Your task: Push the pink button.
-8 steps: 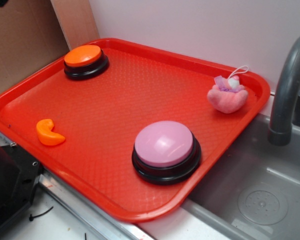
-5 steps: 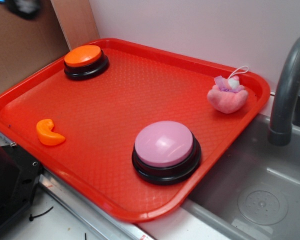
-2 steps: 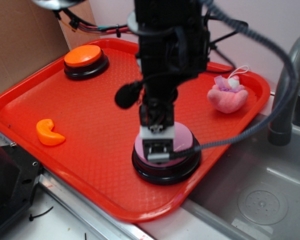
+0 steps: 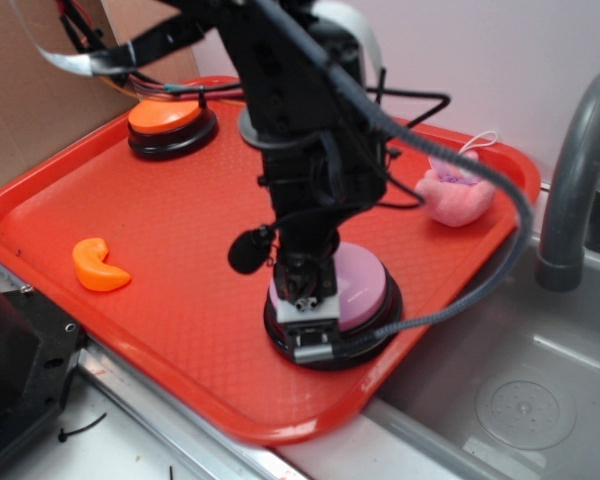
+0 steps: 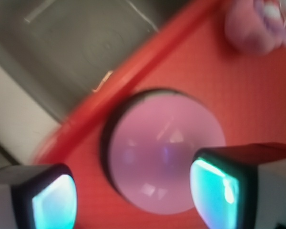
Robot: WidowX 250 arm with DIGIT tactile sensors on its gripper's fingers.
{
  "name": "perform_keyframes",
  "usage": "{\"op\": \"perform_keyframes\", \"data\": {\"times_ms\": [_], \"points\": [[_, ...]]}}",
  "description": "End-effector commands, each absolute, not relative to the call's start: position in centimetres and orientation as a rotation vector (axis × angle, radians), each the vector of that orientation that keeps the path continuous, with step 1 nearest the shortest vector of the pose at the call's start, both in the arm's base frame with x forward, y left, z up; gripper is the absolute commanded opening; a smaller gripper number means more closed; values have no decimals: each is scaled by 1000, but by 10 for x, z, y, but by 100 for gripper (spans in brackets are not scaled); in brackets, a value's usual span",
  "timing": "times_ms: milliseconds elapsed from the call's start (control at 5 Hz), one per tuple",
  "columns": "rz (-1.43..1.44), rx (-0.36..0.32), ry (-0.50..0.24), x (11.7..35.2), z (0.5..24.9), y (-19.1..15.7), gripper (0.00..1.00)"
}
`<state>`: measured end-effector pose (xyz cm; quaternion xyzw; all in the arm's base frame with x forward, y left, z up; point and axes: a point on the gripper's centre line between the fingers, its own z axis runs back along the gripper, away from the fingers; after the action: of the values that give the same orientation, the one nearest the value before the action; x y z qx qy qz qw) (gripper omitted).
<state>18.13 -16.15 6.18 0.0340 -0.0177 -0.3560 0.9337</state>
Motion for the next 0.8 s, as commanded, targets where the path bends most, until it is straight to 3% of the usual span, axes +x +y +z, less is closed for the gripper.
{"op": "perform_keyframes", "data": {"times_ms": [0,200,400,600], "points": [[-682,46,-36,190,58,-161,100],[-654,41,-27,189,62,-156,100],[-582,45,-64,189,74,-153,100],[-550,65,-75,192,96,-152,100]]}}
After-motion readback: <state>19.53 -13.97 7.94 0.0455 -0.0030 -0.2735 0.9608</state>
